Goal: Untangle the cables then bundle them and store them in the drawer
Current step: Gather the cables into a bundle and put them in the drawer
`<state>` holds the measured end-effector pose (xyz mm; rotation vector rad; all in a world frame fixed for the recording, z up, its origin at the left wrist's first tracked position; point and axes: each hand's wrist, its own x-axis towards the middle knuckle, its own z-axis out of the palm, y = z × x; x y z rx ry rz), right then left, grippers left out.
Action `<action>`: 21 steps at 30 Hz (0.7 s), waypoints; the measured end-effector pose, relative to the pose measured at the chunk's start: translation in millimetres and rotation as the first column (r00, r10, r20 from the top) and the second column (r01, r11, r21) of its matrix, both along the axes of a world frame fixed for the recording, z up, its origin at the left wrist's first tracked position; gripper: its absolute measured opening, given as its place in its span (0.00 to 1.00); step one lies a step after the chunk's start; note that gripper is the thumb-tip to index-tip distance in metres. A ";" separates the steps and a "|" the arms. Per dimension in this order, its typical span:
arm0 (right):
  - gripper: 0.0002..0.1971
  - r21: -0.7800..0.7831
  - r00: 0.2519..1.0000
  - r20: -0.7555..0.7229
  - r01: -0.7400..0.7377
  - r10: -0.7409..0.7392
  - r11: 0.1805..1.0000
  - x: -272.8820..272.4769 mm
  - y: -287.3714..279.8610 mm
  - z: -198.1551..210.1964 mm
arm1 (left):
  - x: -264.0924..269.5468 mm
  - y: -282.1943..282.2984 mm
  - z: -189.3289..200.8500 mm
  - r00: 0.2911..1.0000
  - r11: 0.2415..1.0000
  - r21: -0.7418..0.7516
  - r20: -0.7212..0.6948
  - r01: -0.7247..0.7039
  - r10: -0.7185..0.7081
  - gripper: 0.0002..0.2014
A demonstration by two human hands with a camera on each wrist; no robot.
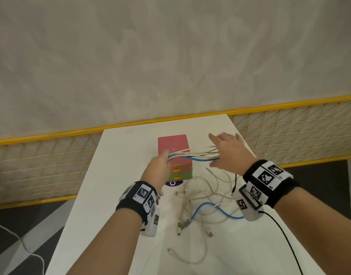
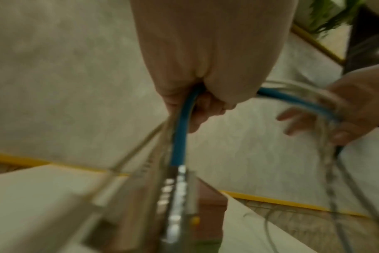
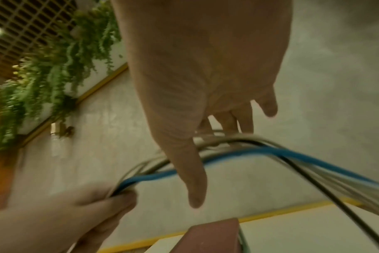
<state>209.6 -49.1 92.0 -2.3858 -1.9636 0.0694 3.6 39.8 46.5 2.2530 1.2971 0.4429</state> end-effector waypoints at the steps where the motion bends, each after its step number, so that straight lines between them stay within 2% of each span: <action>1: 0.47 -0.030 0.996 0.059 -0.066 0.067 0.997 -11.2 0.3 1.5 | 6.6 -3.3 5.0 0.998 0.999 0.040 -0.065 0.014 -0.011 0.11; 2: 0.49 -0.028 0.986 0.062 -0.151 0.153 0.988 -24.1 2.0 2.0 | 14.6 -7.2 10.7 0.991 0.995 0.083 -0.128 0.047 -0.036 0.11; 4: 0.42 0.023 0.961 -0.072 -0.265 0.266 0.964 -46.4 6.2 -0.4 | 29.4 -15.8 24.2 0.978 0.981 0.148 -0.181 0.129 -0.102 0.12; 6: 0.27 0.119 0.939 -0.245 -0.219 0.243 0.968 -51.7 10.3 1.2 | 33.3 -20.9 35.6 0.974 0.970 0.145 -0.147 0.196 -0.174 0.11; 8: 0.15 0.217 0.947 -0.260 -0.132 0.188 0.967 -42.0 11.3 5.8 | 25.2 -18.9 36.7 0.971 0.958 0.172 -0.111 0.230 -0.213 0.05; 12: 0.12 0.306 0.924 -0.364 -0.001 0.118 0.952 -20.6 7.6 8.0 | 1.0 -9.9 24.4 0.987 0.983 0.105 -0.073 0.149 -0.141 0.08; 15: 0.08 0.210 0.937 -0.341 -0.001 0.075 0.978 -16.3 3.3 -0.1 | 2.0 -12.4 23.6 0.968 0.977 0.132 -0.212 0.168 -0.137 0.10; 17: 0.11 0.168 0.965 -0.254 -0.023 0.066 0.985 -19.7 0.6 -1.9 | 8.2 -14.6 26.9 0.945 0.968 0.149 -0.289 0.202 -0.153 0.13; 19: 0.20 0.187 0.980 -0.115 -0.140 0.163 0.972 -28.6 2.6 -4.0 | 17.7 -20.0 33.3 0.911 0.953 0.161 -0.370 0.255 -0.181 0.13; 21: 0.19 0.209 0.957 -0.086 -0.253 0.276 0.945 -43.2 4.9 -4.6 | 28.5 -27.2 40.9 0.876 0.933 0.159 -0.422 0.324 -0.232 0.12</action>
